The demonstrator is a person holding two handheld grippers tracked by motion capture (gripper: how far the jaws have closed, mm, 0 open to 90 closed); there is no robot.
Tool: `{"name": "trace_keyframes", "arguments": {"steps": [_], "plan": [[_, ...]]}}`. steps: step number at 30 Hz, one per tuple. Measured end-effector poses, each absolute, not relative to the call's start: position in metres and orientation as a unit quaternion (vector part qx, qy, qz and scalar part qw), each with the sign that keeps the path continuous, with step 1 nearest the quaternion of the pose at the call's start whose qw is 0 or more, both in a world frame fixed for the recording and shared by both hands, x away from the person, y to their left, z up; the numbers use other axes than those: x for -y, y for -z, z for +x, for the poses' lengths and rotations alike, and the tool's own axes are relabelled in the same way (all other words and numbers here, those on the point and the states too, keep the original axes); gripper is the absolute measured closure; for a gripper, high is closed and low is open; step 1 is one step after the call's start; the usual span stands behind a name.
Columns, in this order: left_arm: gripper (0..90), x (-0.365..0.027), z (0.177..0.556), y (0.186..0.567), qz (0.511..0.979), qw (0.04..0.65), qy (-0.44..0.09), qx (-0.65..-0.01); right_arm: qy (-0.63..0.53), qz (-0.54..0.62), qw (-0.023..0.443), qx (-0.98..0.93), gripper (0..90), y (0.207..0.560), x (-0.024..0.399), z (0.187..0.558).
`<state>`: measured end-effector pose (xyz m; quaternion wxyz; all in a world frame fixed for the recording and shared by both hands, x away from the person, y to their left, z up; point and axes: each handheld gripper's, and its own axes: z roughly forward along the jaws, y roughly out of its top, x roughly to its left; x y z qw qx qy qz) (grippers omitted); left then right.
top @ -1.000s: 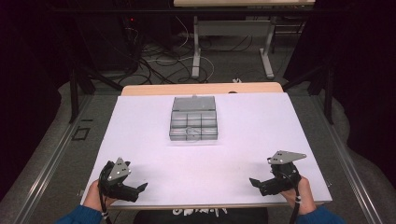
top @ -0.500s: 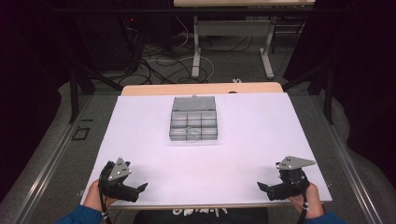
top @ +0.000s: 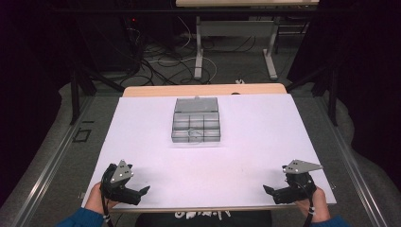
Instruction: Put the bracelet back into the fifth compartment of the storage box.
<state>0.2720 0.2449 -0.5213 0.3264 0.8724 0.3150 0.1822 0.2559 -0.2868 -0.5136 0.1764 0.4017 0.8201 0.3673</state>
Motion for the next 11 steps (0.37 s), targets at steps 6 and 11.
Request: {"name": "trace_keyframes", "arguments": {"steps": [6, 11], "plan": [[2.1, -0.2442, 0.2719, 0.5221, 0.872, 0.328, -0.175, -0.318, -0.364, 0.397, 0.177, -0.824, 0.0, 0.5137, 0.2870, 0.2560], [2.1, -0.2439, 0.2735, 0.5229, 0.873, 0.327, -0.175, -0.317, -0.364, 0.394, 0.173, -0.826, 0.0, 0.5147, 0.2867, 0.2570]]}}
